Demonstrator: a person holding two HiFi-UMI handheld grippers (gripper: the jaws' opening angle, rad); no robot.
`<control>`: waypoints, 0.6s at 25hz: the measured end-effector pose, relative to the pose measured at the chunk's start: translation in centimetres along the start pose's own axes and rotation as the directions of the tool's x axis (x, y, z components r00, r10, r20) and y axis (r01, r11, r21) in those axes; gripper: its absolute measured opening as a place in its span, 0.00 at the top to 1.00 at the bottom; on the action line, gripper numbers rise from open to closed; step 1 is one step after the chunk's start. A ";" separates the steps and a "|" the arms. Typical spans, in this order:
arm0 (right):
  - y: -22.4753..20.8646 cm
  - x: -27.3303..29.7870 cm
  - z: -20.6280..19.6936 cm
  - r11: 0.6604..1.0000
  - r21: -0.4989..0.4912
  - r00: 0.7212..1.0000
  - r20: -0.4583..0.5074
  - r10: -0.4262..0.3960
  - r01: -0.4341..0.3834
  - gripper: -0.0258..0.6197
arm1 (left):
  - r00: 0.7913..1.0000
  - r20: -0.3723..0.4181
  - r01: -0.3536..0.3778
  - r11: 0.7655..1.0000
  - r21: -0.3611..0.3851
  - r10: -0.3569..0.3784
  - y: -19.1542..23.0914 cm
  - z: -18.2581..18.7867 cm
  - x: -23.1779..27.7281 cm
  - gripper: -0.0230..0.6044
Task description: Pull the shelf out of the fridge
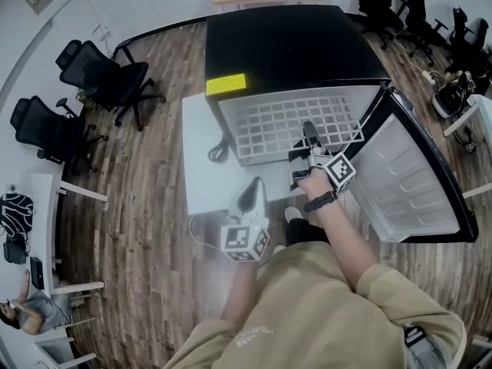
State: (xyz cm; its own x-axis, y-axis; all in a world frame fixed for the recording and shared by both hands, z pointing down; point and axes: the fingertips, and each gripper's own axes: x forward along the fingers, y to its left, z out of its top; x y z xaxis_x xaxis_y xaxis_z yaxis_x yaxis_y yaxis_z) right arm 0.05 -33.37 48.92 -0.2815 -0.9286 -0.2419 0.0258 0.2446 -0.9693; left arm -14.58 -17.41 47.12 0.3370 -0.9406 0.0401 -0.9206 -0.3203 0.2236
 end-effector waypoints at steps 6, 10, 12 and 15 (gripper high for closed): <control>0.2 -0.6 -0.2 1.000 0.014 1.000 0.006 -0.013 0.013 0.92 | 1.000 0.006 -0.016 0.999 -0.028 0.016 0.8 0.1 -0.7 0.96; 0.1 -1.6 -0.3 1.000 0.008 1.000 0.004 -0.014 0.014 0.92 | 1.000 0.015 -0.018 0.999 -0.045 0.019 0.8 -0.1 -1.2 0.96; 0.2 -2.3 -0.4 1.000 -0.003 1.000 0.001 -0.006 0.006 0.92 | 1.000 0.021 -0.018 0.998 -0.052 0.019 0.6 -0.4 -1.8 0.96; 0.2 -3.2 -0.6 1.000 0.006 1.000 -0.001 -0.011 0.011 0.92 | 0.999 0.029 -0.016 0.998 -0.061 0.018 0.4 -0.8 -2.3 0.96</control>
State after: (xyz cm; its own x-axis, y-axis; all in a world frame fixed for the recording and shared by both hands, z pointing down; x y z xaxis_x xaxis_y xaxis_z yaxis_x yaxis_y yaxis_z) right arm 0.39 -30.23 49.54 -0.2823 -0.9310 -0.2315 0.0288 0.2330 -0.9721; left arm -15.61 -15.29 47.85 0.3149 -0.9490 0.0160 -0.9120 -0.2978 0.2821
